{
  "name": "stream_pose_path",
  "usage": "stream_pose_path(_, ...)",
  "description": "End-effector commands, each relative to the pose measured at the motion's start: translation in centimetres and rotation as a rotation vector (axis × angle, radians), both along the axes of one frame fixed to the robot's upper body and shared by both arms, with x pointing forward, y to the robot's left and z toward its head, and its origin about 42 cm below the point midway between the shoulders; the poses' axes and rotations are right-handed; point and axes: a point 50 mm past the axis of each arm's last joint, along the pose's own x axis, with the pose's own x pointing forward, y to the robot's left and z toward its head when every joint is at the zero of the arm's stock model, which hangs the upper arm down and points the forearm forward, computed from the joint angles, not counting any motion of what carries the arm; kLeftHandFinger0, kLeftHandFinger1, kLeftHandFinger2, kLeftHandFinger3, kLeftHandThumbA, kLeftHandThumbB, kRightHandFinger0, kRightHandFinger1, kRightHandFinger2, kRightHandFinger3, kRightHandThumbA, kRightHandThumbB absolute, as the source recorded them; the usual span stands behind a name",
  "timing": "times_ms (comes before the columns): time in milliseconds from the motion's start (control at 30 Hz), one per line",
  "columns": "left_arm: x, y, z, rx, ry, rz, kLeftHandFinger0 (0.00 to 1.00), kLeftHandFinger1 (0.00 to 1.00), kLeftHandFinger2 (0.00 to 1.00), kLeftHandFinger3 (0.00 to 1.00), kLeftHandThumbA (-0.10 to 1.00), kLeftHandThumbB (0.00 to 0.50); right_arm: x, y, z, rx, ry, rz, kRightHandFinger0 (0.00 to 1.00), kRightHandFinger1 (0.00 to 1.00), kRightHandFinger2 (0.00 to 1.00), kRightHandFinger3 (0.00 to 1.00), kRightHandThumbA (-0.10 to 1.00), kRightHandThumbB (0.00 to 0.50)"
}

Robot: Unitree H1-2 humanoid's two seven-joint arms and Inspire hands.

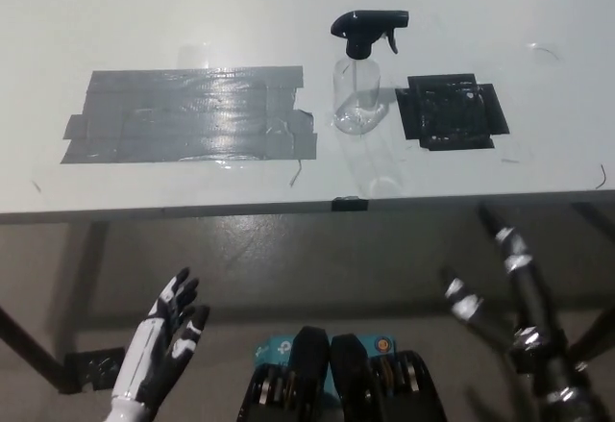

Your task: The robot grabs the black lid of the spray bottle on the desk and places it on the black area of the desk

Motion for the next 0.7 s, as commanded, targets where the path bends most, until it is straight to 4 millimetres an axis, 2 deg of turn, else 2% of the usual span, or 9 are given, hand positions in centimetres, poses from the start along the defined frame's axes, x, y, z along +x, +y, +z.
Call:
stream_pose_path(0, 0.6, -0.2, 1.8, 0.025, -0.036, -0.065, 1.0, 1.0, 1.0, 1.0, 0.81, 0.149, 2.2, -0.7, 6.3, 0.006, -0.122, 0.034, 1.0, 1.0, 1.0, 1.0, 0.67, 0.317)
stream_pose_path(33, 0.6, -0.2, 1.7, 0.019, -0.029, -0.059, 1.0, 1.0, 1.0, 1.0, 0.8, 0.158, 3.0, -0.8, 7.8, -0.014, -0.129, 0.046, 1.0, 1.0, 1.0, 1.0, 0.72, 0.34)
stream_pose_path(133, 0.0, -0.3, 0.8, 0.01, -0.011, -0.055, 1.0, 1.0, 1.0, 1.0, 0.85, 0.195, 4.1, -0.7, 10.3, -0.042, -0.133, 0.065, 1.0, 1.0, 1.0, 1.0, 0.73, 0.346)
stream_pose_path(167, 0.0, -0.3, 0.2, 0.007, 0.002, -0.059, 1.0, 1.0, 1.0, 1.0, 0.87, 0.211, 5.4, -0.4, 12.3, -0.078, -0.134, 0.08, 1.0, 1.0, 1.0, 1.0, 0.74, 0.36)
stream_pose_path(267, -0.2, -0.4, -0.5, 0.014, 0.027, -0.074, 1.0, 1.0, 1.0, 1.0, 0.88, 0.222, 7.3, 0.3, 15.3, -0.124, -0.13, 0.111, 1.0, 1.0, 1.0, 1.0, 0.77, 0.38)
stream_pose_path(367, -0.5, -0.5, -1.4, 0.027, 0.029, -0.084, 1.0, 1.0, 1.0, 1.0, 0.89, 0.223, 10.4, 1.6, 19.9, -0.233, -0.117, 0.157, 1.0, 1.0, 1.0, 1.0, 0.81, 0.398)
stream_pose_path(433, -0.7, -0.4, -1.5, 0.028, 0.03, -0.082, 1.0, 1.0, 1.0, 1.0, 0.89, 0.231, 12.8, 2.4, 22.6, -0.274, -0.053, 0.188, 1.0, 1.0, 1.0, 1.0, 0.82, 0.465)
stream_pose_path(600, -0.9, -0.3, -1.7, 0.037, 0.03, -0.076, 1.0, 1.0, 1.0, 1.0, 0.88, 0.217, 17.6, 3.4, 28.2, -0.36, 0.045, 0.242, 1.0, 1.0, 1.0, 1.0, 0.78, 0.467)
stream_pose_path(667, -0.8, -0.2, -1.6, 0.058, 0.022, -0.075, 1.0, 1.0, 1.0, 1.0, 0.88, 0.219, 19.7, 3.9, 30.0, -0.372, 0.084, 0.245, 1.0, 1.0, 1.0, 1.0, 0.78, 0.498)
